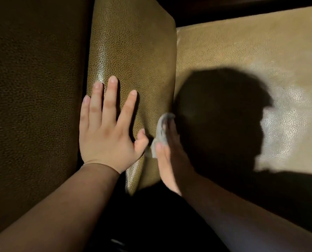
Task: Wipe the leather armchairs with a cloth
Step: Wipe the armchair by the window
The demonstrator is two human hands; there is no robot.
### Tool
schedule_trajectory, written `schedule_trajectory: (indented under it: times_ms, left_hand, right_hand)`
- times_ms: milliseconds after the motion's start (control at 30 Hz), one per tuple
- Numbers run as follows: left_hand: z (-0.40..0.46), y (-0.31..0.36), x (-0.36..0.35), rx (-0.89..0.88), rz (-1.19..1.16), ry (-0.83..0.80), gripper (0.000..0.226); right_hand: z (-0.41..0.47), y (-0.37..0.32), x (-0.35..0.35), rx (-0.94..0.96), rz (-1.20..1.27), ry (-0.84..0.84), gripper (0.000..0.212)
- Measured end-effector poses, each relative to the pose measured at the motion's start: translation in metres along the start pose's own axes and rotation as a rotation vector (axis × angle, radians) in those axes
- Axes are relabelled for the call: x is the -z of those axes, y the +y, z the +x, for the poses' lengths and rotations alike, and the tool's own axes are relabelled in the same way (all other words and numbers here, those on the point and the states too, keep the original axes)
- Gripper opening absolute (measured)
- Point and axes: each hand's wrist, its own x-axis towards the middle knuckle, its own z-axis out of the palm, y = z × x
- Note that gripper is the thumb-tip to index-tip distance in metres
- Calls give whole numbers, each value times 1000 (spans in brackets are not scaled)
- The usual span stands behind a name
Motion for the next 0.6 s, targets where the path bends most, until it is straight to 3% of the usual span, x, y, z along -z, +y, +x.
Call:
schedule_trajectory:
  times_ms: [100,267,333,467,600]
  left_hand:
    - [-2,0,1,5,9,4,79]
    - [-2,1,0,-2,10,-8,79]
    - [-1,1,-1,-1,-7,2,79]
    - [-3,1,3,17,-15,-12,79]
    - [-4,1,2,31,2,-19,80]
  right_hand:
    - [-32,10,-10,18,-14,-69,72]
    - [67,-19,13,-120,45,185,71]
    - [67,-26,10,-153,100,240,67]
    - [-43,-20,-23,-183,86,59,67]
    - [-85,-27,-29,-496,204,-250,76]
